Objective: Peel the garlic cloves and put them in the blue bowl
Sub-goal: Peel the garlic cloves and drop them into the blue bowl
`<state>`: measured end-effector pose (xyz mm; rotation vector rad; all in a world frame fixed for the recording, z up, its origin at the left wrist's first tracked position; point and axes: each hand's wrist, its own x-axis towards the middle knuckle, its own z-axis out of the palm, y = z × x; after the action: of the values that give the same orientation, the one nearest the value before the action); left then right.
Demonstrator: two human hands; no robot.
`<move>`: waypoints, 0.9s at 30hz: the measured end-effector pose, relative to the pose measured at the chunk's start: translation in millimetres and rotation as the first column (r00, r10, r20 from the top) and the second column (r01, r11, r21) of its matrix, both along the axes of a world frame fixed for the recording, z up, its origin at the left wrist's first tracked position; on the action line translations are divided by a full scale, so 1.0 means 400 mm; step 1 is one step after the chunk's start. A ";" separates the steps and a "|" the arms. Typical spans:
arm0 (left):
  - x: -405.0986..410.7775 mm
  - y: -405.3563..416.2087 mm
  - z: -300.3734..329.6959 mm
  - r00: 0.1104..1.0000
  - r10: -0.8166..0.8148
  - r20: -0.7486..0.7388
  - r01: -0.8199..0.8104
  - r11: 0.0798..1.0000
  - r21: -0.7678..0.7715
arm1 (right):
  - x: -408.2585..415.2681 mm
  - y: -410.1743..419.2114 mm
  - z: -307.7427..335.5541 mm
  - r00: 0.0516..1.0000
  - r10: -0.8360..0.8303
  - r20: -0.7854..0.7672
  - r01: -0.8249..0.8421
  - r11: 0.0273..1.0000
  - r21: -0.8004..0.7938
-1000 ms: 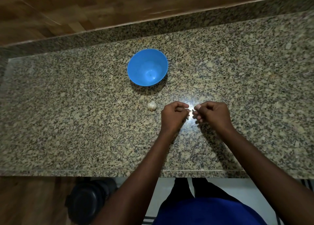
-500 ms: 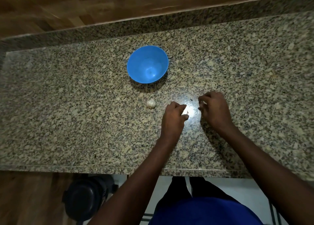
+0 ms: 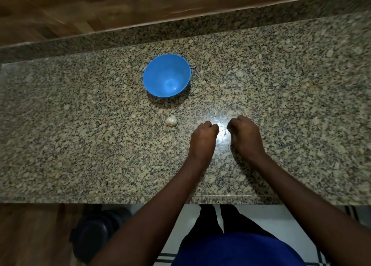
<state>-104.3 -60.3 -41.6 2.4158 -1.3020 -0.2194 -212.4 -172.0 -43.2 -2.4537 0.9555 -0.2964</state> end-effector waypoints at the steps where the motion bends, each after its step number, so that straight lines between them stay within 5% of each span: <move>1: 0.001 -0.001 0.001 1.000 0.022 0.002 -0.022 1.000 -0.010 | 0.002 0.000 0.001 1.000 -0.001 -0.003 0.001 1.000 0.006; 4: -0.011 0.003 0.003 0.980 0.140 -0.140 -0.149 0.987 -0.053 | -0.007 0.002 0.005 1.000 0.004 0.023 -0.005 0.999 0.037; 8: -0.025 0.015 0.014 0.846 0.277 -0.456 -0.350 0.933 -0.082 | -0.023 0.014 0.014 0.998 0.025 0.058 -0.030 0.996 0.084; 17: -0.036 0.060 0.052 0.722 0.318 -0.615 -0.463 0.882 -0.087 | 0.001 0.052 0.015 0.999 -0.020 0.025 0.015 0.983 0.181; 22: -0.005 0.174 0.107 0.473 0.312 -0.824 -0.633 0.770 -0.072 | 0.046 0.160 0.067 0.989 -0.110 0.102 0.046 0.868 0.495; 27: 0.023 0.380 0.161 0.310 0.261 -0.914 -0.770 0.633 -0.080 | 0.136 0.336 0.128 0.985 -0.066 0.158 -0.080 0.639 0.765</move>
<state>-95.1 91.7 22.7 1.6667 0.0176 -0.6567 -158.1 -37.6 7.9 -1.5978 0.7711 -0.0581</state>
